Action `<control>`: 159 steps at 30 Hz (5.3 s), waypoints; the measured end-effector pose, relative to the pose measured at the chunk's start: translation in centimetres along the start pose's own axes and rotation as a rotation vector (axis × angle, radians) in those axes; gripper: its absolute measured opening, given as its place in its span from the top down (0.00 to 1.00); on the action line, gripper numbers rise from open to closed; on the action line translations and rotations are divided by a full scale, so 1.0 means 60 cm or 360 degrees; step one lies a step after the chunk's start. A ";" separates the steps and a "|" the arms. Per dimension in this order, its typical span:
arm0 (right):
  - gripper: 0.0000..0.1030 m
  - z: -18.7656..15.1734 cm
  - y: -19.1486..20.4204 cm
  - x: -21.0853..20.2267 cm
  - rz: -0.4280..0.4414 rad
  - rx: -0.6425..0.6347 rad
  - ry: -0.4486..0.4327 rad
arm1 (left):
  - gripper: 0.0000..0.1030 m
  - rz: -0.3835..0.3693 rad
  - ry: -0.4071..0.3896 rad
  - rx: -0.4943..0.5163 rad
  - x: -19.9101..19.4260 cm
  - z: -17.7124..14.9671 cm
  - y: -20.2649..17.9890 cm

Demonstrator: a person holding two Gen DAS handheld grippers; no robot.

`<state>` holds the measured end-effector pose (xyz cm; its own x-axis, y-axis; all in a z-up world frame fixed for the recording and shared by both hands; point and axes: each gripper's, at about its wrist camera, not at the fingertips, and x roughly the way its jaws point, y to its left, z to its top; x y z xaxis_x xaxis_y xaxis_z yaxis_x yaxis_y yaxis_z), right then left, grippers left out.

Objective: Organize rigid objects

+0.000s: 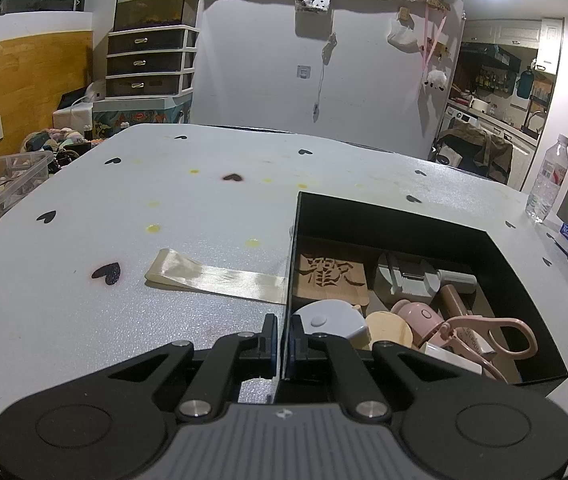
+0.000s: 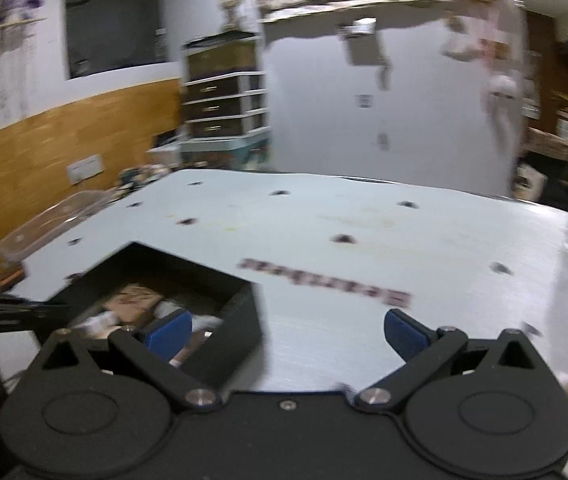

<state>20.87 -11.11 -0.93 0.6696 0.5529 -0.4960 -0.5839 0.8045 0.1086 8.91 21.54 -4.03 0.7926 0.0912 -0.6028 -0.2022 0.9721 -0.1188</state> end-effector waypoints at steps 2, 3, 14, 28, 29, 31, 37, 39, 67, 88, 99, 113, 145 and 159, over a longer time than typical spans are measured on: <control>0.00 -0.013 -0.022 -0.007 -0.0093 0.0025 -0.0014 | 0.95 0.0001 0.0000 0.0001 0.000 0.000 0.000; 0.00 -0.019 -0.033 -0.009 -0.0142 0.0038 -0.0019 | 0.95 0.0001 0.0000 0.0001 0.000 0.000 0.000; 0.00 -0.060 -0.157 -0.022 -0.0630 0.0204 0.0009 | 0.95 0.0001 0.0000 0.0000 0.000 0.000 0.000; 0.35 -0.090 -0.250 0.013 -0.0841 0.0260 0.0211 | 0.95 0.0002 0.0001 0.0000 -0.001 0.000 0.000; 0.37 -0.091 -0.253 0.015 -0.0832 0.0268 0.0224 | 0.95 0.0002 0.0001 0.0001 -0.001 0.000 0.000; 0.38 -0.093 -0.259 0.023 -0.0816 0.0287 0.0241 | 0.95 0.0002 0.0001 0.0000 -0.001 0.000 0.000; 0.46 -0.098 -0.260 0.023 -0.0780 0.0312 0.0232 | 0.95 0.0002 0.0001 0.0001 -0.001 0.000 0.000; 0.47 -0.099 -0.259 0.020 -0.0771 0.0314 0.0229 | 0.95 0.0002 0.0001 0.0001 -0.001 0.000 0.000; 0.49 0.068 0.058 0.048 0.0449 -0.0199 0.0011 | 0.95 0.0000 0.0002 -0.0001 -0.001 0.000 0.001; 0.15 0.045 0.189 0.149 0.0708 -0.0333 0.0305 | 0.95 0.0001 0.0007 -0.0001 0.004 -0.006 0.003; 0.07 0.048 0.179 0.128 0.0640 -0.0316 0.0291 | 0.95 0.0006 0.0009 0.0001 0.007 -0.006 0.002; 0.94 0.032 0.186 0.167 0.0690 -0.0320 0.0443 | 0.95 0.0009 0.0007 0.0002 0.005 -0.003 0.003; 0.00 0.032 0.143 0.032 0.0334 -0.0046 0.0076 | 0.94 -0.0002 0.0011 0.0009 0.005 -0.002 -0.002; 0.00 0.008 0.167 -0.043 0.0132 -0.0013 -0.0156 | 0.34 0.0007 -0.0264 0.0037 -0.089 0.027 -0.020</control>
<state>13.50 -4.39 1.86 0.6602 0.6365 -0.3987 -0.6427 0.7535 0.1388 5.89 20.21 0.61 0.8763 0.1280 -0.4644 -0.1940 0.9762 -0.0969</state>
